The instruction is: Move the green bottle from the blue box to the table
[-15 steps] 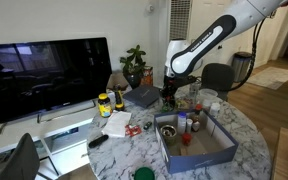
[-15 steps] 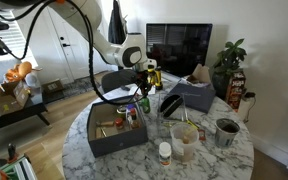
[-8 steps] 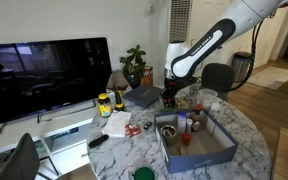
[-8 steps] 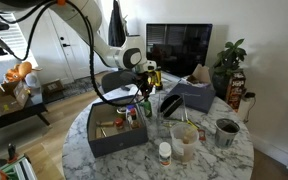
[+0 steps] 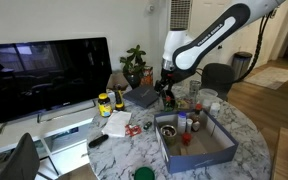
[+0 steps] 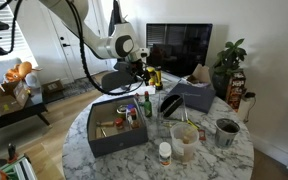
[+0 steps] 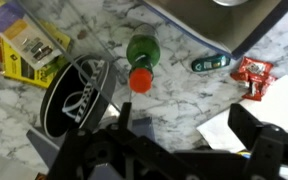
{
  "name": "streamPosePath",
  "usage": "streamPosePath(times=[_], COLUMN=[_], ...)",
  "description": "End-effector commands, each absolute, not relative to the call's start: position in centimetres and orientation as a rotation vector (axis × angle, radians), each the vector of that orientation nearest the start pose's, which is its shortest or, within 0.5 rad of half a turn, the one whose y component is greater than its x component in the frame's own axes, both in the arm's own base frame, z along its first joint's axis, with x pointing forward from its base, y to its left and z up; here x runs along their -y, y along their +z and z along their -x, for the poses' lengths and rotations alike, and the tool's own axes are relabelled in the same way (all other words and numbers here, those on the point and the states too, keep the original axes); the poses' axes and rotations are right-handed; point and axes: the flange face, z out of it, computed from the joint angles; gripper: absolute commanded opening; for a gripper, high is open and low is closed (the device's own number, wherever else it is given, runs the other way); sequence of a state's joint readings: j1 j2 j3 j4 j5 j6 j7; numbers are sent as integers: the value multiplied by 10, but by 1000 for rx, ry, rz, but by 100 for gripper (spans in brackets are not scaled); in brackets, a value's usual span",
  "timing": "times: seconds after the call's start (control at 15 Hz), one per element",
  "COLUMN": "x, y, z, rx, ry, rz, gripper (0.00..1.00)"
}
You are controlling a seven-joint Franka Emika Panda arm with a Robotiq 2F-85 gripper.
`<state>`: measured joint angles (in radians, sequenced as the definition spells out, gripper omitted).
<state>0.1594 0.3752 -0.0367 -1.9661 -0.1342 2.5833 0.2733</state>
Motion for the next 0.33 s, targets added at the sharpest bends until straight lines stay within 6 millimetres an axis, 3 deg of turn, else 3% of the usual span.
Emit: streamPosePath(times=[0.0,0.13,0.2,0.27], x=[-87,-90,-91,-91], y=[370,401,383,396], z=[-579,-553,-593,-585], rx=[-116,-95,-103,-103], ry=[-627,-715,-652,-676], rz=[3181,3177,3187,3180], gripper=[100,100,100,100])
